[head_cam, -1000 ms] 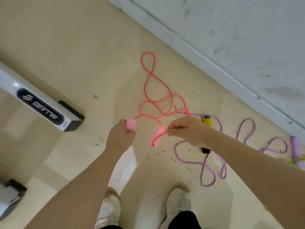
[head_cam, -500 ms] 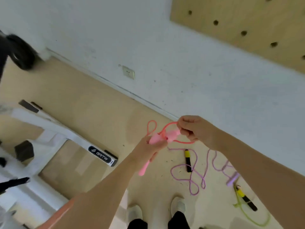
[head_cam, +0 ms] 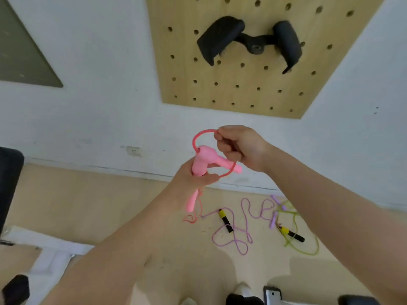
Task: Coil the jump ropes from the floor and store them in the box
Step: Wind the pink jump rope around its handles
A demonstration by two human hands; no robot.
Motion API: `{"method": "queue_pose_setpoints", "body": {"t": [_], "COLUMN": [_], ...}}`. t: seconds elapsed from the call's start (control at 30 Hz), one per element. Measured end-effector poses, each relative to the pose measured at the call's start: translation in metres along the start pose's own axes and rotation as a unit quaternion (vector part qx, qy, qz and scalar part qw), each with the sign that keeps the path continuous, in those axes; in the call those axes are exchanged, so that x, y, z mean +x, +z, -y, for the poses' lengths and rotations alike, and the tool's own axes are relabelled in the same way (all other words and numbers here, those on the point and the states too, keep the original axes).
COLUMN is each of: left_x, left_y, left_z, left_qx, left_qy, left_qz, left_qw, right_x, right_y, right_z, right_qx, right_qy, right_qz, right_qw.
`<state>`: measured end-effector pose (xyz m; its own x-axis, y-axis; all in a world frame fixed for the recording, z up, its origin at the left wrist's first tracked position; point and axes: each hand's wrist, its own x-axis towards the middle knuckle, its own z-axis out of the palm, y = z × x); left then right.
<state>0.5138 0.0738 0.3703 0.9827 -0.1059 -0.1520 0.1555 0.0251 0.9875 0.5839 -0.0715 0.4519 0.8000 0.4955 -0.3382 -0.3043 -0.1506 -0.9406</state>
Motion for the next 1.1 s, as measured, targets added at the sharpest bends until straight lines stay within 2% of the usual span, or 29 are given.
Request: {"method": "queue_pose_setpoints", "body": {"t": [0.1,0.17,0.23,0.37,0.53,0.6,0.7,0.8,0.97,1.1], "left_x": [-0.010,-0.014,-0.017,-0.021,-0.025,-0.025,-0.028,-0.033,-0.044,-0.050], "left_y": [0.010,0.015,0.019,0.026,0.043,0.057,0.083,0.113,0.180,0.221], "left_z": [-0.017,-0.026,-0.034,-0.040,-0.045,-0.047,-0.049,-0.047,-0.041,-0.035], "left_qx": [-0.007,-0.050,-0.096,-0.091,-0.147,-0.127,-0.034,-0.041,-0.075,-0.118], "left_qy": [0.012,0.021,0.034,0.059,0.073,0.088,0.121,0.136,0.085,0.023], "left_qz": [-0.011,-0.027,-0.055,-0.122,-0.186,-0.173,-0.149,-0.133,-0.110,-0.090], "left_qw": [1.000,0.998,0.993,0.987,0.969,0.973,0.981,0.981,0.987,0.989], "right_x": [-0.018,-0.026,-0.033,-0.047,-0.072,-0.083,-0.103,-0.126,-0.156,-0.171], "right_y": [-0.003,-0.008,-0.010,-0.010,-0.032,-0.044,-0.065,-0.092,-0.134,-0.153], "right_z": [0.015,0.022,0.023,0.020,0.017,0.016,0.014,0.012,0.000,-0.016], "right_qx": [-0.034,-0.041,-0.045,-0.061,-0.054,-0.038,-0.027,-0.021,0.007,0.020], "right_qy": [-0.057,-0.075,-0.065,-0.042,-0.041,-0.032,-0.011,-0.012,0.010,0.013], "right_qz": [-0.054,-0.066,-0.040,0.037,0.078,0.089,0.117,0.146,0.140,0.076], "right_qw": [0.996,0.994,0.996,0.997,0.995,0.995,0.993,0.989,0.990,0.997]}}
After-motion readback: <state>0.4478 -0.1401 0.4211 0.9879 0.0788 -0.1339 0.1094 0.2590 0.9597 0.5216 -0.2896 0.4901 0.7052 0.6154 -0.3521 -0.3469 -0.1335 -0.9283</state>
